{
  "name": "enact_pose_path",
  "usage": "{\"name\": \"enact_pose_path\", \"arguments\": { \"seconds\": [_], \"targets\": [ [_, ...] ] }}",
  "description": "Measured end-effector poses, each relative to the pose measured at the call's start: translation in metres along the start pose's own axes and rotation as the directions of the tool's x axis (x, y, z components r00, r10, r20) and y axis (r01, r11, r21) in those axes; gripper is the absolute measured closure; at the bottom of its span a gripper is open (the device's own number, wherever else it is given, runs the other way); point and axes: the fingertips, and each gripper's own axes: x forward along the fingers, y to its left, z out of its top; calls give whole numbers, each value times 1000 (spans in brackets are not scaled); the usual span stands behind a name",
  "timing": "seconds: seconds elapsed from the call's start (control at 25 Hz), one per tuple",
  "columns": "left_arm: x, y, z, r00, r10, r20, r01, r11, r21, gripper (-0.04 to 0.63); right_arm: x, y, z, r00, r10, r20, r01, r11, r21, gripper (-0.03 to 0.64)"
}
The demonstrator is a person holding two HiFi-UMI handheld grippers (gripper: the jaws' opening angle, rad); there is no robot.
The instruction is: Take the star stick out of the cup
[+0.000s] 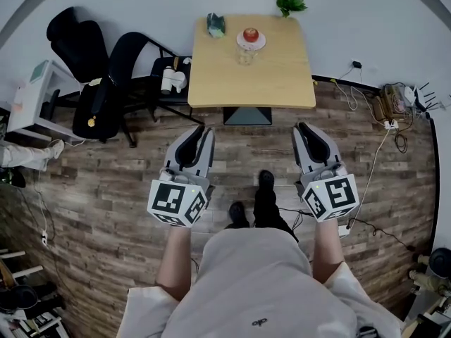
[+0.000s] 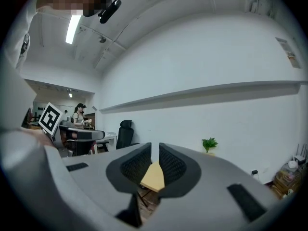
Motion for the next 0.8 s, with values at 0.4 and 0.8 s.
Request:
{"name": "enact_pose_path", "arguments": {
  "seconds": [0.4,0.8],
  "targets": [
    [58,19,23,997,73,7,-73,997,24,500,59,-46,19,996,83,23,-83,997,-7,515],
    [121,3,31,988,154,20,-154,988,-2,499,91,-115,28,988,154,10,-154,988,-14,514]
  ]
}}
